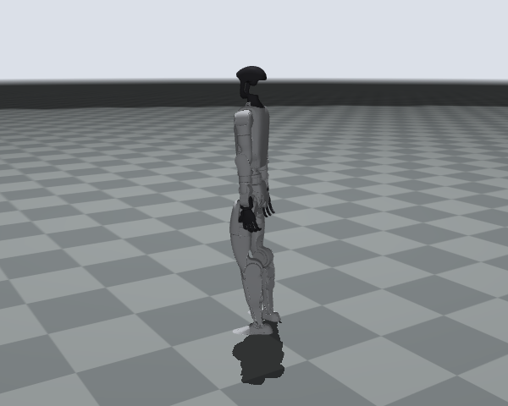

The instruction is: Upper body actions

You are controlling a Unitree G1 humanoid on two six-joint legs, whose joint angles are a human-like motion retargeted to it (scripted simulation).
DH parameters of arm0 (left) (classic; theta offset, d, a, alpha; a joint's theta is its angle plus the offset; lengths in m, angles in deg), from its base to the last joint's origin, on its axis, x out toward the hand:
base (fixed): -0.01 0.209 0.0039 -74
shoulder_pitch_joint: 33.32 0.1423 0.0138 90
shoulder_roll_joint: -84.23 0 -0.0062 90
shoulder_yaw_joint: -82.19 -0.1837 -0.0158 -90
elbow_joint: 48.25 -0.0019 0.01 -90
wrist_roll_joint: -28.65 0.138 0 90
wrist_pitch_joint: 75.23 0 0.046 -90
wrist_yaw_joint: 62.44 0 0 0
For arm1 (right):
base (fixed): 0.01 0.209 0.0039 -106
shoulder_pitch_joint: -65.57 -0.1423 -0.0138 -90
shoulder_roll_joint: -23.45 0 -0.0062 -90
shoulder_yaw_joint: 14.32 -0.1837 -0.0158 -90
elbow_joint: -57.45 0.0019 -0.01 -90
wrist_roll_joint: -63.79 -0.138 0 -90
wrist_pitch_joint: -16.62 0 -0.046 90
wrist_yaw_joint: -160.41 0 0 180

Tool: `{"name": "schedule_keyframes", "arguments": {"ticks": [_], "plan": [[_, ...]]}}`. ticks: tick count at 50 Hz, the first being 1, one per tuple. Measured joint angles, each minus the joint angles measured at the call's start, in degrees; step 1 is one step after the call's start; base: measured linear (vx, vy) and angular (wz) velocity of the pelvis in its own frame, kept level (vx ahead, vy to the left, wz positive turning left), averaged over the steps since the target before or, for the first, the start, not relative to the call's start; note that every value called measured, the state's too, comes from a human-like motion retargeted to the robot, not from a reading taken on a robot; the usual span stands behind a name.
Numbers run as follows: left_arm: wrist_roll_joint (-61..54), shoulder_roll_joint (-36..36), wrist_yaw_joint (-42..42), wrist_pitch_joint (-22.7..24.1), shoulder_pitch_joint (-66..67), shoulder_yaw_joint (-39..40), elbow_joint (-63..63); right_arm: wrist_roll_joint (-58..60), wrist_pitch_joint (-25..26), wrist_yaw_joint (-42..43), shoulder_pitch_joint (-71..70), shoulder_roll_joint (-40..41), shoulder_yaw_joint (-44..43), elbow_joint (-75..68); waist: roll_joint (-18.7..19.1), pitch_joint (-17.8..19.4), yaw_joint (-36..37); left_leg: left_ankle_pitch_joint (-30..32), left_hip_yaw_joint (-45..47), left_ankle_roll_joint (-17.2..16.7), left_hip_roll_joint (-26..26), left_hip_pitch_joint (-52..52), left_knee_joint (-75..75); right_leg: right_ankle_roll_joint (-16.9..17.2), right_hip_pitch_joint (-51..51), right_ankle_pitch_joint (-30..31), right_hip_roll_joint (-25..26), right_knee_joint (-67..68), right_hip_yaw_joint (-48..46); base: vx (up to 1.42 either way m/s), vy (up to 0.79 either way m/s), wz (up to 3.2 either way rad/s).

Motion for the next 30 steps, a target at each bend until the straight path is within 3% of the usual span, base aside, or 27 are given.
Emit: {"name": "schedule_keyframes", "arguments": {"ticks": [4, 7, 11, 17, 25, 30], "plan": [[-0.12, 0.39, -0.79, -1.4, -0.04, 0.86, 0.41, -13.63, 4.22, -7.21, 0.96, 2.52, 0.71, -7.38, -0.24, 0.97, 3.61, 0.12, 3.4, -0.17, 0.66, 0.22, 0.22, -0.42, -0.16, 0.1, 0.6, 0.21, 3.35, -0.01, -0.02, -0.75], [-1.06, 0.68, -0.62, -1.44, 0.19, 1.38, 0.81, -18.53, 4.14, -4.39, 2.87, 3.52, -0.38, -5.87, -0.75, 1.56, 6.57, -0.17, 6.35, -0.28, 0.68, 0.81, 0.04, -1.59, -0.82, 0.11, 1.59, 0.45, 6.06, -0.01, -0.03, -0.75], [-2.34, 0.78, -0.51, -1.16, 1.1, 1.7, 0.45, -15.95, -1.27, 1.44, 2.94, 2.35, -0.2, -3.14, -0.28, 1.64, 1.74, 0.63, 2.62, 0.0, 0.07, -0.01, 0.01, -1.07, 0.2, 0.45, 0.93, -0.65, 2.4, -0.02, 0.0, 0.77], [-1.4, 0.62, -0.89, -2.44, 1.3, 1.34, -0.9, -8.95, 1.75, -5.52, 0.24, -0.4, 2.2, -0.25, 0.46, 2.21, 0.14, 0.81, 2.44, 0.03, 0.35, -0.09, 0.03, -0.35, -0.27, 0.95, 0.21, -0.22, 2.07, -0.05, 0.0, -0.01], [0.94, -0.28, 0.81, -1.81, 1.27, -0.53, -0.09, -14.57, -0.99, -1.44, 0.58, 1.57, 1.46, 4.23, 0.5, 2.81, 2.0, 0.86, 2.98, 0.86, -0.28, 0.86, -0.93, -0.37, 0.06, 0.83, 0.67, -0.18, 2.62, 0.0, 0.0, -0.03], [1.43, -0.16, 1.62, -1.92, 0.24, -1.4, -1.05, -13.86, -1.25, -4.17, 1.08, 3.11, 3.11, 5.04, 0.53, 2.81, 2.71, 1.08, 2.64, 0.98, -0.33, 0.96, -1.18, -0.34, 0.41, 0.75, 0.78, -0.34, 2.45, 0.0, 0.0, 0.0]]}}
